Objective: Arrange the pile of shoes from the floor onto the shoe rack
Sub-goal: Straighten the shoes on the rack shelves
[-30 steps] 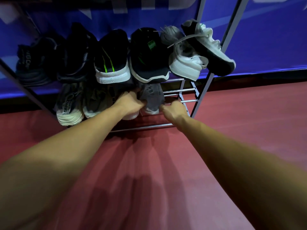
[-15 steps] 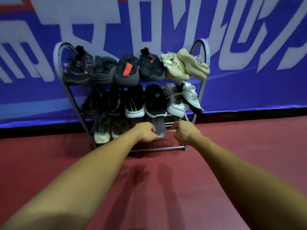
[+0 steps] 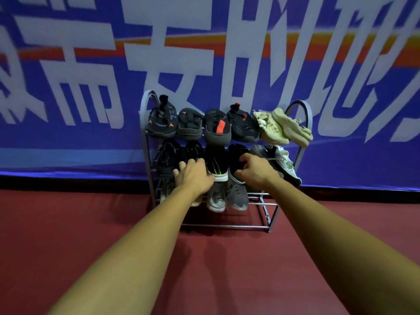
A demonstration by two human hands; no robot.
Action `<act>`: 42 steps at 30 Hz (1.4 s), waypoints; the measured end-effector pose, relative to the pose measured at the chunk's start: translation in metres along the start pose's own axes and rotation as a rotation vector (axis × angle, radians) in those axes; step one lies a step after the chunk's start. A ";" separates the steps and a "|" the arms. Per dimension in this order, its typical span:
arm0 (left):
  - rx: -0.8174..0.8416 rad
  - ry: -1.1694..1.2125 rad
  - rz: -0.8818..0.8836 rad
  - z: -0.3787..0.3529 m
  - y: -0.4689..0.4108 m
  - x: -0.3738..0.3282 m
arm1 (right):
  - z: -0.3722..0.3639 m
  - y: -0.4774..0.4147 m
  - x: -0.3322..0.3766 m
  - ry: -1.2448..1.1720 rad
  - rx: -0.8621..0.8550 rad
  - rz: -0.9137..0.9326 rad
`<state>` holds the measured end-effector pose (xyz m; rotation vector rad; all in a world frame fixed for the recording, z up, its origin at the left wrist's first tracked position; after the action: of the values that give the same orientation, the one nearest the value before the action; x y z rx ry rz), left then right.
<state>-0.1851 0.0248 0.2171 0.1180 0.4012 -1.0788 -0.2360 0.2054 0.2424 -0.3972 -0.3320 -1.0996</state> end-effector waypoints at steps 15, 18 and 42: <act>-0.079 0.470 0.091 0.072 -0.017 0.021 | 0.004 -0.025 0.078 -0.065 -0.082 0.272; -0.100 0.552 0.082 0.064 -0.036 0.026 | -0.006 -0.039 0.084 0.000 -0.072 0.331; -0.100 1.323 0.263 0.050 -0.086 0.026 | -0.028 -0.077 0.076 -0.557 -0.120 0.174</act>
<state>-0.2367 -0.0520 0.2622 0.7873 1.5690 -0.5856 -0.2727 0.1020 0.2632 -0.8275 -0.7097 -0.8255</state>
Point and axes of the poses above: each hand's wrist, its own y-axis away from the middle knuckle, its own z-axis out of the back of the hand, x = y × z, the point moved 9 cm from there along -y, towards the middle knuckle, and after that the axes turned 8 degrees about z, right-handed, at the moved point
